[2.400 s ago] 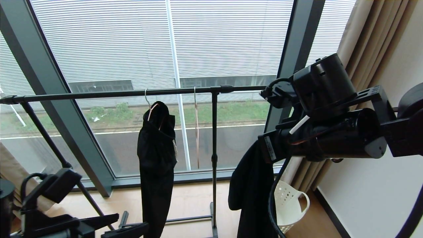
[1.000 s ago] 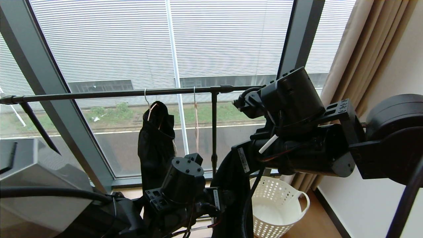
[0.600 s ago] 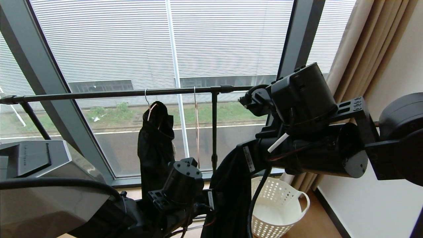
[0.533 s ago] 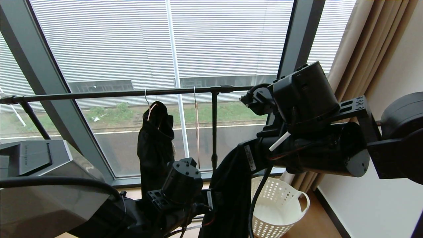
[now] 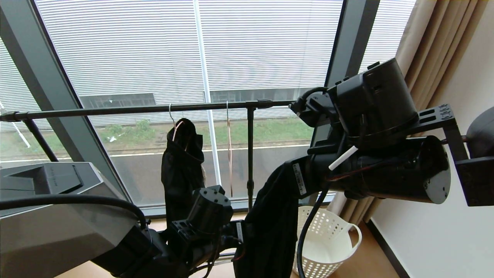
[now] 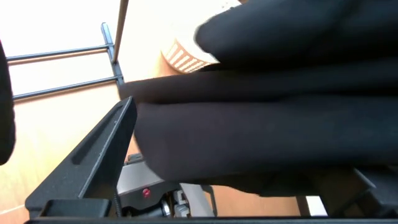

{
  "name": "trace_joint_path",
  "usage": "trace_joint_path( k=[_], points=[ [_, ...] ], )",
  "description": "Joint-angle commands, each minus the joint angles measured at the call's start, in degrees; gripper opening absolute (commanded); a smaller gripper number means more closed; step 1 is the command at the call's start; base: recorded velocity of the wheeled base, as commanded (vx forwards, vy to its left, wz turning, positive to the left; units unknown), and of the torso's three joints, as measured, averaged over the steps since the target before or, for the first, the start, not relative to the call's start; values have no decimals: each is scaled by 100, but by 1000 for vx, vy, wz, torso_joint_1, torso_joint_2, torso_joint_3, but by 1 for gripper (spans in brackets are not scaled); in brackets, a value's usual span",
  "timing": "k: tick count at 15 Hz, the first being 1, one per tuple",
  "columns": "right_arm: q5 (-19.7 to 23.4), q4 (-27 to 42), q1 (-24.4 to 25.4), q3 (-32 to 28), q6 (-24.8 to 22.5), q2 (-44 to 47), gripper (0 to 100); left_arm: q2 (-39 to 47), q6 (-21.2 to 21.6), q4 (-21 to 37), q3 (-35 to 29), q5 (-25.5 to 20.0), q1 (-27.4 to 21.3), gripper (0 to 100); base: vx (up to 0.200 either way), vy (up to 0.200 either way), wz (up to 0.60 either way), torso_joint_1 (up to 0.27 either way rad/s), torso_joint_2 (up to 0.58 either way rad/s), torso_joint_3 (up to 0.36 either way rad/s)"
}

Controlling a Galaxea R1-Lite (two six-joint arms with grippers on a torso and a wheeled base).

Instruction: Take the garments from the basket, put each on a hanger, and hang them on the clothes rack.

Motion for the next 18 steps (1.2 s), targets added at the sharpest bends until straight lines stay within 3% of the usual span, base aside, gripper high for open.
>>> trace_joint_path(
  k=[1, 5, 9, 18],
  points=[
    [1, -3, -14, 39, 1, -157, 0, 144, 2, -9, -21, 1, 0, 100, 0, 0, 0, 0, 0, 0],
    [1, -21, -286, 154, -8, -271, 0, 82, 72, -9, 58, 19, -26, 100, 0, 0, 0, 0, 0, 0],
    [1, -21, -629, 189, -25, -262, 0, -630, 450, -18, 559, 27, 53, 100, 0, 0, 0, 0, 0, 0],
    [-8, -21, -998, 330, -60, -253, 0, -1289, 459, -18, 972, 27, 53, 100, 0, 0, 0, 0, 0, 0]
  ],
)
